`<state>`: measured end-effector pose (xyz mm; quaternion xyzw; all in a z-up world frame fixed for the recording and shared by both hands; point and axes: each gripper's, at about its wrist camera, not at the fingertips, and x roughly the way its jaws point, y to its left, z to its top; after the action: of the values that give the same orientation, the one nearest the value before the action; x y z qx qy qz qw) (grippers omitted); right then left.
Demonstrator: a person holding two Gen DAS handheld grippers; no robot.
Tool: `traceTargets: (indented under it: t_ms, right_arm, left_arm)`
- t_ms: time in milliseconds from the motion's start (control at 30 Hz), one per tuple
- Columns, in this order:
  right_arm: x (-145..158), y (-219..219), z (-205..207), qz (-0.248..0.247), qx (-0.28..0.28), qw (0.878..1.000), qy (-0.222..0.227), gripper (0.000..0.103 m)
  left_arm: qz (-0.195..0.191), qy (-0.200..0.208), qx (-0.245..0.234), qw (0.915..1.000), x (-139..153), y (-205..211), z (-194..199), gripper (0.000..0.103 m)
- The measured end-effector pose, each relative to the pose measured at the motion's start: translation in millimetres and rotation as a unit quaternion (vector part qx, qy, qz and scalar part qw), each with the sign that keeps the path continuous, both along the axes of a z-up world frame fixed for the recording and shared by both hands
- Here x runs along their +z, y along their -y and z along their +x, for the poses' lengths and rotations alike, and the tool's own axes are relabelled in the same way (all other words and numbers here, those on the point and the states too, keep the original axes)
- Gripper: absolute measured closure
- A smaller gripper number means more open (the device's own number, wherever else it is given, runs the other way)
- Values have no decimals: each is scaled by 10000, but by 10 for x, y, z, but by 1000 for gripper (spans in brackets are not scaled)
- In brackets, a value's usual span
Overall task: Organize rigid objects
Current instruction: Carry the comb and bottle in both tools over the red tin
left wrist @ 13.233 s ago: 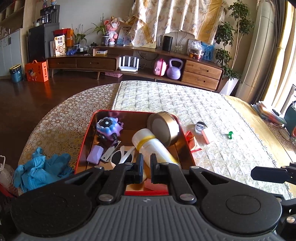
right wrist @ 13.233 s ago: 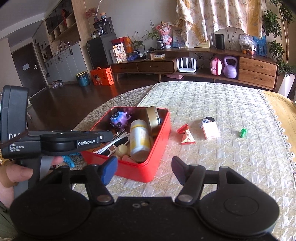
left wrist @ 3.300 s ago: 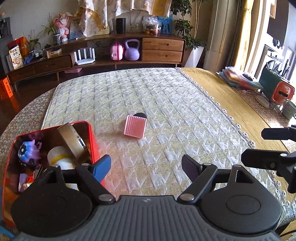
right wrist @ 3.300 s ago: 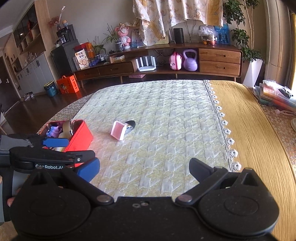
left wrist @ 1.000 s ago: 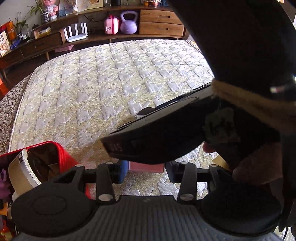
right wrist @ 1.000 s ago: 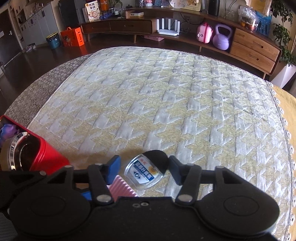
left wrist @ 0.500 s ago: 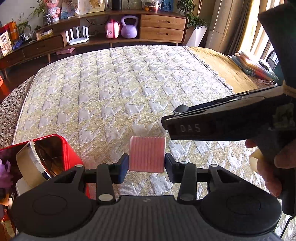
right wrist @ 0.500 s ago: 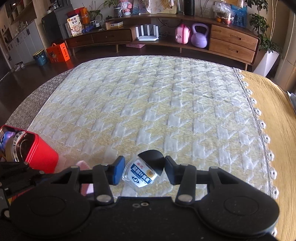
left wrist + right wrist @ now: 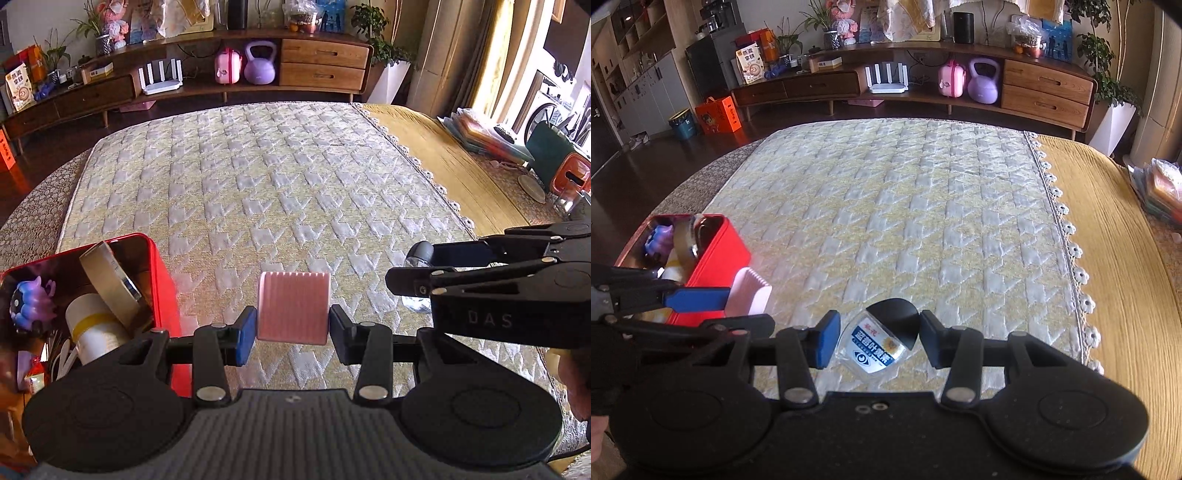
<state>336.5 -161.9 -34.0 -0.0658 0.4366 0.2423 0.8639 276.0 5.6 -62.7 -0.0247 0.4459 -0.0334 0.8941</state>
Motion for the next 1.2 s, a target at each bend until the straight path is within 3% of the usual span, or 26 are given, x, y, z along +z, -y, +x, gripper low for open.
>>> traceTargets:
  t_ms: [333,667,967,1200]
  right_arm:
    - [388,-185,-542,228,371,9988,236,57]
    - [525,-672,-827,234,793,9958,382,57]
    - [455,-1268,-1080,155,1251,9909,473,57]
    - [295,-1683,-1142,-158,1538,9849,784,57]
  left_arm:
    - [-20,271,141,9995,339,-257,-522,62]
    - [-22,441,605,9972,536,-845,-943,62]
    - [44,422,1051,9936,485,-1432,-1123,62]
    - [62,291,1415,9895,312,-1814,-1089,62]
